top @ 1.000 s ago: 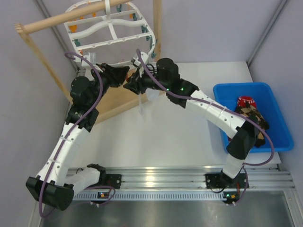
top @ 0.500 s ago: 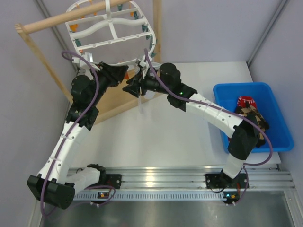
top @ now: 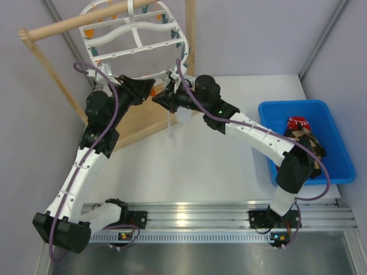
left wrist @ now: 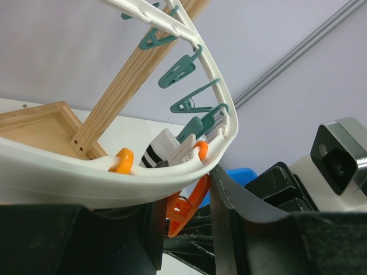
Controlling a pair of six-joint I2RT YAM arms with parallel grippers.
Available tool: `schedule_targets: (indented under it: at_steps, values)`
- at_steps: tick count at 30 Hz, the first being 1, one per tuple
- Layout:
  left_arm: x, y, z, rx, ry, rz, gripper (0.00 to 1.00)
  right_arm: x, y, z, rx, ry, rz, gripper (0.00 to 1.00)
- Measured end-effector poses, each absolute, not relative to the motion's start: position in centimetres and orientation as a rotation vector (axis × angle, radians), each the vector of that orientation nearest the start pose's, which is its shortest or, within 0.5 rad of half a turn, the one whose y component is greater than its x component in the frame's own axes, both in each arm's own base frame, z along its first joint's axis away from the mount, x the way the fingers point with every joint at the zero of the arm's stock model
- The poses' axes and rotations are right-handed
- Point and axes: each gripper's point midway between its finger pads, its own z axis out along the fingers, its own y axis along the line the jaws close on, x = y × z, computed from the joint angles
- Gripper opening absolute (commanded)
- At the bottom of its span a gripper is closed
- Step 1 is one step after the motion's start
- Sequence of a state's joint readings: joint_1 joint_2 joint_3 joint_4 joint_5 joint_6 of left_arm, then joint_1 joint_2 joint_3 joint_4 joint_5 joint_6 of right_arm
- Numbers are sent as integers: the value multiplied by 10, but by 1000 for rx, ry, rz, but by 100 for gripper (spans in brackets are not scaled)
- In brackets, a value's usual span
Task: Clip the socks to the hanger
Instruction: Open the clamp at the hanger.
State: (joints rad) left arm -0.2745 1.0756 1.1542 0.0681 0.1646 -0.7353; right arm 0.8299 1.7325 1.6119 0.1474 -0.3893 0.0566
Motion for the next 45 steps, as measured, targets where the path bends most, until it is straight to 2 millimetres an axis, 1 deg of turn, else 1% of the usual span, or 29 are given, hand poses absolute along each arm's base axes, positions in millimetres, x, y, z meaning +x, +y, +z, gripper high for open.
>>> schedule_targets:
  at_steps: [4, 5, 6, 7, 9, 10, 14, 17, 20, 21, 23, 24, 26, 27, 29, 30, 32, 33, 36, 39, 41, 42, 45]
  values:
    - [349, -156, 429, -198, 1482, -938, 0, 322, 451, 369, -910, 1355, 979, 0]
    - [349, -156, 430, -197, 1481, -938, 0, 322, 450, 369, -910, 1355, 977, 3]
    - [349, -156, 430, -196, 1481, -937, 0, 323, 450, 369, -910, 1354, 977, 11]
    - [349, -156, 430, -197, 1481, -937, 0, 323, 450, 369, -912, 1354, 979, 28]
    - [348, -156, 430, -197, 1481, -938, 0, 322, 450, 369, -922, 1346, 983, 44]
    - [348, -156, 430, -196, 1481, -938, 0, 320, 450, 369, -928, 1343, 989, 46]
    - [348, -156, 430, -197, 1481, -939, 0, 317, 452, 372, -945, 1322, 1007, 46]
    - [349, -156, 429, -198, 1483, -939, 0, 318, 452, 376, -936, 1307, 1004, 44]
    - [349, -156, 429, -198, 1485, -938, 0, 320, 452, 382, -921, 1293, 994, 36]
    - [349, -156, 429, -199, 1486, -938, 0, 321, 452, 386, -917, 1286, 992, 30]
    - [349, -156, 428, -199, 1489, -938, 0, 322, 451, 393, -908, 1267, 987, 24]
    - [349, -156, 428, -200, 1488, -938, 0, 323, 451, 397, -903, 1261, 983, 16]
    - [348, -156, 430, -198, 1482, -937, 0, 324, 451, 397, -900, 1262, 977, 9]
    - [348, -156, 430, -198, 1483, -937, 0, 324, 451, 397, -897, 1265, 976, 0]
    - [348, -155, 429, -198, 1484, -935, 2, 324, 450, 396, -899, 1269, 975, 0]
    - [349, -155, 428, -194, 1485, -932, 7, 324, 450, 395, -899, 1271, 975, 0]
    - [348, -155, 428, -180, 1485, -920, 11, 326, 449, 394, -898, 1276, 972, 0]
    - [348, -155, 427, -174, 1484, -914, 18, 326, 449, 394, -900, 1277, 972, 0]
    - [346, -154, 427, -142, 1482, -892, 27, 325, 449, 394, -908, 1283, 976, 0]
    - [343, -154, 429, -103, 1472, -868, 28, 323, 449, 396, -919, 1282, 983, 0]
    - [341, -153, 431, -76, 1465, -851, 31, 321, 449, 397, -928, 1279, 989, 0]
    - [340, -153, 430, -67, 1464, -844, 34, 320, 449, 398, -932, 1280, 991, 0]
    - [339, -153, 430, -39, 1465, -830, 39, 319, 450, 397, -938, 1279, 996, 0]
